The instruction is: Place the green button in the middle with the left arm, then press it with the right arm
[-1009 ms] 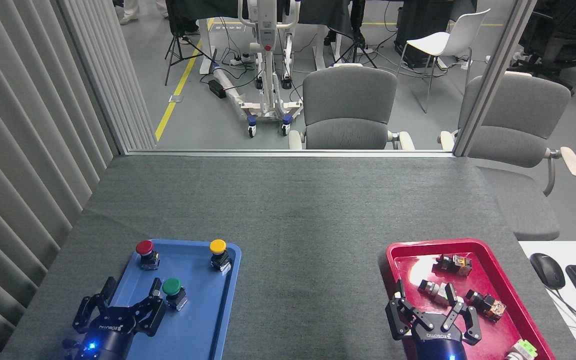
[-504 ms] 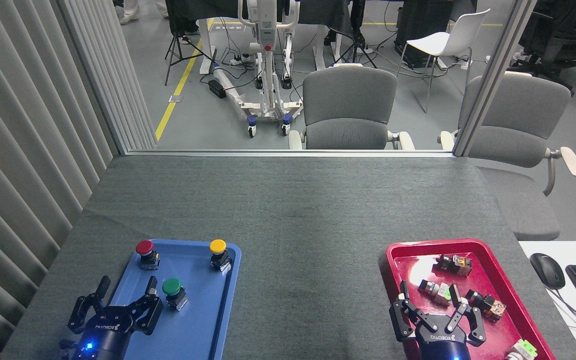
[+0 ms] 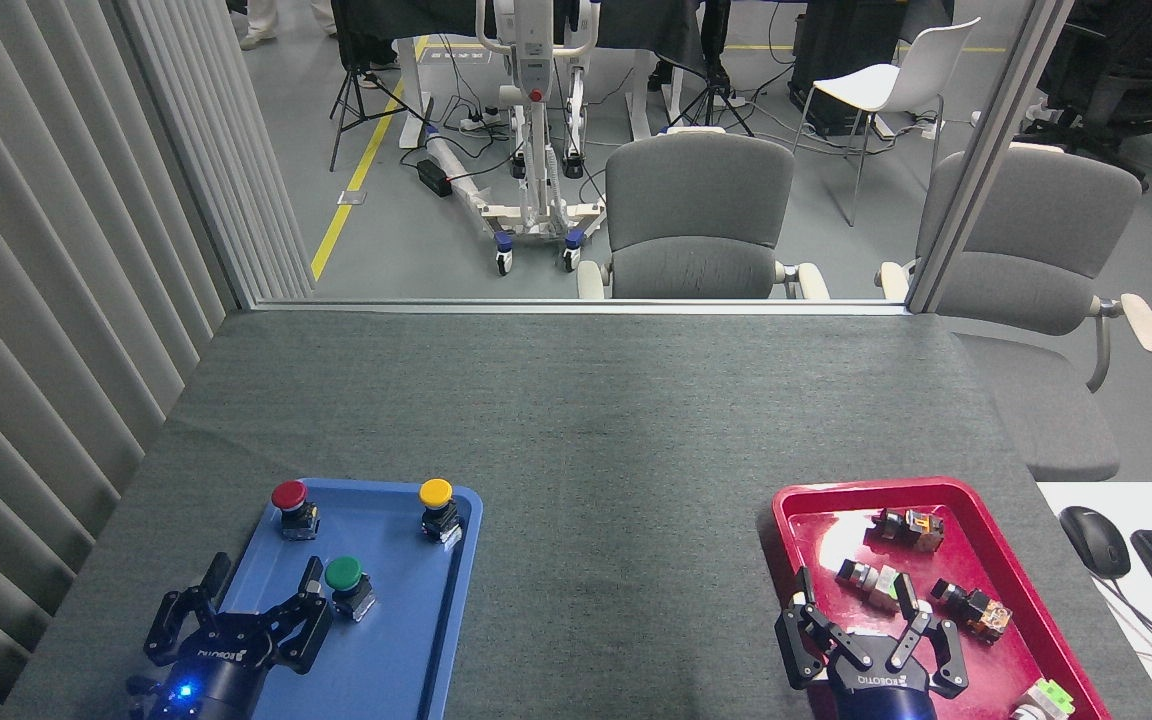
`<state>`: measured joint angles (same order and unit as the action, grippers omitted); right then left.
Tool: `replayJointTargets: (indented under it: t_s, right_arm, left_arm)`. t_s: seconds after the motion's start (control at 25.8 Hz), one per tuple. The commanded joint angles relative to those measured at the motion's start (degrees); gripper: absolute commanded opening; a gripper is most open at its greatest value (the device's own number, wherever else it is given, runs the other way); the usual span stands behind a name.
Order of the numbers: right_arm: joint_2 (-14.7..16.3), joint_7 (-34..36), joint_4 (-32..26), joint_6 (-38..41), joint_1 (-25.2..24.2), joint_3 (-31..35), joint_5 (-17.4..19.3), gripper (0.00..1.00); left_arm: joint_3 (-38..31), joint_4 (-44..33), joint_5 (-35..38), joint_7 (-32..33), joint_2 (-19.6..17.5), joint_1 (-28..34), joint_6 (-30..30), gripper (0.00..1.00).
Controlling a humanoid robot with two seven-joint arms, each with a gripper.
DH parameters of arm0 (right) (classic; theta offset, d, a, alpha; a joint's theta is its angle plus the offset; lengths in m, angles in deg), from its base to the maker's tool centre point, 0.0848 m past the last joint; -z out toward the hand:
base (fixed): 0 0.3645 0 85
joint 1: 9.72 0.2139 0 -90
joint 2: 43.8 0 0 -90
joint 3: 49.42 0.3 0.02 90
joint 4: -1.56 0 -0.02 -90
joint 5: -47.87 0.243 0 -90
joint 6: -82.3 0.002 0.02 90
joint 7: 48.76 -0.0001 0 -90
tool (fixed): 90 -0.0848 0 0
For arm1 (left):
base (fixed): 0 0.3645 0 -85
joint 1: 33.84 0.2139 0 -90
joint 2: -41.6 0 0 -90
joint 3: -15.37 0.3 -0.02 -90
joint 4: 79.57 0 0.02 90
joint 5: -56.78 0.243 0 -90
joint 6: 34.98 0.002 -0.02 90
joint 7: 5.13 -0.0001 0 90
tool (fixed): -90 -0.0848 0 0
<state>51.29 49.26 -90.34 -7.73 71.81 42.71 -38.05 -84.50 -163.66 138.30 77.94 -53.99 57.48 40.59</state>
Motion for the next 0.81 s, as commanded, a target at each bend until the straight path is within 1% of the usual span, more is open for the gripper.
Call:
replayJointTargets:
  t_s: [0.0,0.78]
  right_arm:
    - [0.3,0.0,0.0,0.0,0.0,0.0,0.0,1.0]
    - [0.0,-0.1,0.0,0.0,0.2,0.0,0.0,1.0]
  left_arm:
    - [0.0,0.1,-0.1,0.0,-0.1,0.0,0.4,1.0]
    - [0.0,0.0,0.0,-0.4,0.1,0.1,-0.1,1.0]
